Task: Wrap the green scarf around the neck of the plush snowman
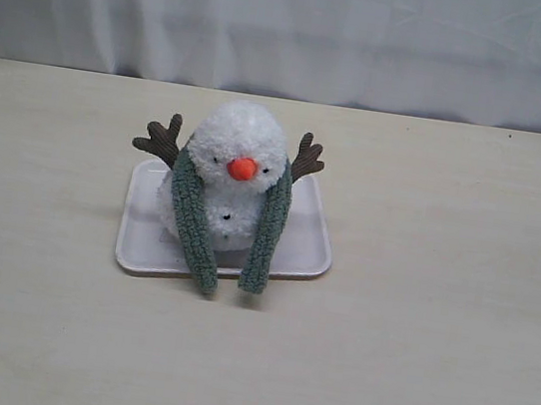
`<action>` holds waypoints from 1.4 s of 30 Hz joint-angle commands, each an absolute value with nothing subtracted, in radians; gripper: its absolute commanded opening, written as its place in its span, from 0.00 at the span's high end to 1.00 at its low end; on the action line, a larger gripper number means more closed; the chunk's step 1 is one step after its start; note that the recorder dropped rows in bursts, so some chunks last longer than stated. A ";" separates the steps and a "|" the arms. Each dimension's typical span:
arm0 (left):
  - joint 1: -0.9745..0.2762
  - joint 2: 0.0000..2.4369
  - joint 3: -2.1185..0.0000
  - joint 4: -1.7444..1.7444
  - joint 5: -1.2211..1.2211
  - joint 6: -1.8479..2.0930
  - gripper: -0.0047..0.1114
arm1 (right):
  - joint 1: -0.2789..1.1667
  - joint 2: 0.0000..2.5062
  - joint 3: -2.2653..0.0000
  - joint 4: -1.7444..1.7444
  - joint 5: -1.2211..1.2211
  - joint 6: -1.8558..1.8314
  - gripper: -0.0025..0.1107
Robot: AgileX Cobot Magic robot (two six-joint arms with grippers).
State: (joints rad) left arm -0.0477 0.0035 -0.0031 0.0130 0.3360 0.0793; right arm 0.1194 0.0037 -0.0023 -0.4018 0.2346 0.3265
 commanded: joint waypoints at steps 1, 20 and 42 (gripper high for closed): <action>-0.045 0.000 0.000 0.013 0.323 0.080 0.87 | 0.113 0.000 0.000 -0.391 0.238 0.316 0.94; -0.045 0.000 0.000 0.013 0.323 0.080 0.87 | -0.131 0.000 0.000 0.030 0.282 -0.046 0.94; -0.045 0.000 0.000 0.013 0.323 0.080 0.87 | -0.125 0.000 0.000 0.030 0.343 -0.041 0.94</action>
